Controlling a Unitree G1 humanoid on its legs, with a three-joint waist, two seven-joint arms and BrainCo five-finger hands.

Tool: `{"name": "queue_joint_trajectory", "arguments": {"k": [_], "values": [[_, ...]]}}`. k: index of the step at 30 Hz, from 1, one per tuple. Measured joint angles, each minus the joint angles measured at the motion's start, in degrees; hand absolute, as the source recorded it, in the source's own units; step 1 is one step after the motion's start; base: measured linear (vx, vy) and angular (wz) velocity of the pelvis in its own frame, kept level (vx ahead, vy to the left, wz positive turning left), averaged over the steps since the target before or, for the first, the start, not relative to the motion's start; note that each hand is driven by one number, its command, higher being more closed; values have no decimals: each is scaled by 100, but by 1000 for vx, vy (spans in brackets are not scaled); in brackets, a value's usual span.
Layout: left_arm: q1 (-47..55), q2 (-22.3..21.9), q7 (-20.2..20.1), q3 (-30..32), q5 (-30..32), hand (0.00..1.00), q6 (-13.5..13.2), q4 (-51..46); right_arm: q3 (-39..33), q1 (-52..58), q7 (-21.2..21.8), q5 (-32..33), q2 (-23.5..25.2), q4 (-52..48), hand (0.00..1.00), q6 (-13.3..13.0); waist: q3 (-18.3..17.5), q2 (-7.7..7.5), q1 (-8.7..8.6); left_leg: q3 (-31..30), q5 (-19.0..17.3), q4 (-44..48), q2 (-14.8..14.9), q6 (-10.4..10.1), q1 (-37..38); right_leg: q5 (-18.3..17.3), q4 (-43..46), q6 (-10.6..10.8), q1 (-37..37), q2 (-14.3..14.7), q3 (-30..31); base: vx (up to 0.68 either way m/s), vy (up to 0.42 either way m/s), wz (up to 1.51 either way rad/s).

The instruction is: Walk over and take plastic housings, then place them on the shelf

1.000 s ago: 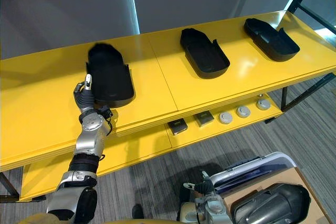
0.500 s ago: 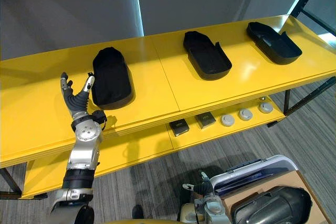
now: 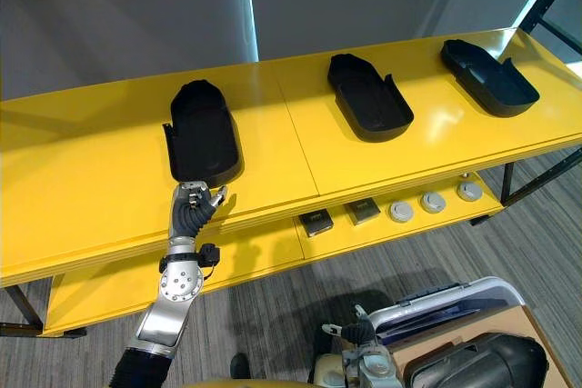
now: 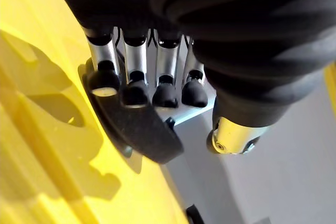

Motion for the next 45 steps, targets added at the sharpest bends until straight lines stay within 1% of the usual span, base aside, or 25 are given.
{"name": "queue_joint_trajectory", "arguments": {"k": [2, 7, 10, 12, 15, 19, 28, 32, 35, 36, 38, 39, 40, 42, 44, 45], "values": [[-275, 7, 4, 2, 70, 100, 97, 183, 4, -9, -1, 0, 1, -3, 0, -4, -3, 3, -9, 51, -7, -1, 8, 5, 16, 0, -1, 0, -2, 0, 30, 4, 5, -9], [-753, 63, 4, 18, 117, 100, 196, 530, 4, -10, 5, 0, 1, -8, 0, -7, -3, 3, -26, 105, -17, 5, 10, 17, 33, 7, -5, -6, -3, 0, 60, -13, -2, -3], [-894, 113, 2, 51, 119, 100, 302, 651, 4, -11, 22, 0, 0, -21, 0, -10, -3, 2, -54, 169, -25, 10, 12, 24, 33, 13, -7, -12, -23, -1, 89, -31, -5, -9], [-1038, 140, 2, 129, 122, 100, 374, 835, 4, -17, 116, 0, 0, -30, 0, -10, -3, 1, -70, 215, -26, 7, 14, 25, 21, 19, -7, -18, -68, -2, 150, -34, -7, -13], [-1101, 206, 2, 146, 122, 100, 394, 938, 3, -21, 124, 0, 1, -65, 0, -12, -3, 1, -154, 226, -29, 5, 20, 20, 13, 20, -6, -19, -99, 6, 195, -9, -9, -9], [-1356, 227, -1, 160, 123, 100, 498, 1078, -3, -13, 125, 0, 4, -66, 0, -17, -2, -2, -170, 251, -45, -3, 45, 4, 21, 20, -5, -19, -110, 36, 214, 1, -4, -3], [-1425, 244, -29, 308, 96, 100, 512, 1230, -12, -16, 129, -1, 5, -65, 0, -19, -1, -8, -198, 297, -58, -1, 76, -15, 65, 21, -4, -20, -67, 62, 212, 0, 0, 0], [-1423, 245, -119, 309, -67, 100, 504, 1252, -12, -15, 130, 0, 5, -65, 0, -19, -1, -13, -195, 277, -57, 5, 76, -15, 98, 20, -5, -20, -29, 58, 203, -24, -7, 1], [-1303, 230, -125, 296, -234, 100, 469, 798, -14, -15, 128, 1, 5, -62, 0, -19, 1, -16, -176, 217, -56, 11, 77, -15, 98, 20, -5, -20, -8, 55, 171, -22, -10, 6], [-1177, 234, -126, 298, -256, 100, 394, 372, -14, -15, 127, 1, 5, -59, 0, -18, 1, -15, -174, 191, -55, 11, 77, -14, 98, 19, -4, -20, 2, 53, 147, -5, -4, 9], [-957, 264, -127, 316, -409, 100, 113, -534, -22, -21, 125, 1, 3, -36, 0, -5, 1, -15, -154, 119, -52, 15, 76, -12, 97, 18, 7, -19, 46, 41, 54, 1, -4, 16], [-911, 290, -128, 321, -477, 100, 52, -745, -31, -19, 124, 2, -2, -20, 0, -7, -1, -17, -138, 85, -52, 35, 74, -11, 82, 17, 17, -20, 63, 33, 48, -20, 1, 23], [-818, 299, -132, 431, -587, 100, -75, -1158, -38, -27, 124, 2, -6, 22, 0, -5, -2, -20, -119, 20, -54, 79, 67, -10, 16, 14, 17, -20, 90, 19, 14, -30, 3, 23], [-647, 311, -145, 774, -939, 100, -300, -1649, -81, -60, 125, 2, -9, 104, 0, -5, -2, -20, -105, -53, -53, 95, 55, -9, 4, 9, 18, -18, 121, 2, -41, -26, 3, 18], [-365, 316, -59, 1650, -1607, 100, -653, -2247, -155, -15, 123, 2, -29, 149, 0, 4, -3, -19, 42, -127, -52, 135, 41, -6, -18, 8, 19, -19, 154, -13, -79, -35, -1, 16], [-290, 313, 1, 1911, -1745, 100, -727, -2311, -194, -14, 123, 2, -45, 177, 0, 16, -3, -19, 51, -152, -50, 159, 40, -4, -30, 3, 19, -19, 177, -22, -110, -51, -4, 29]]}}
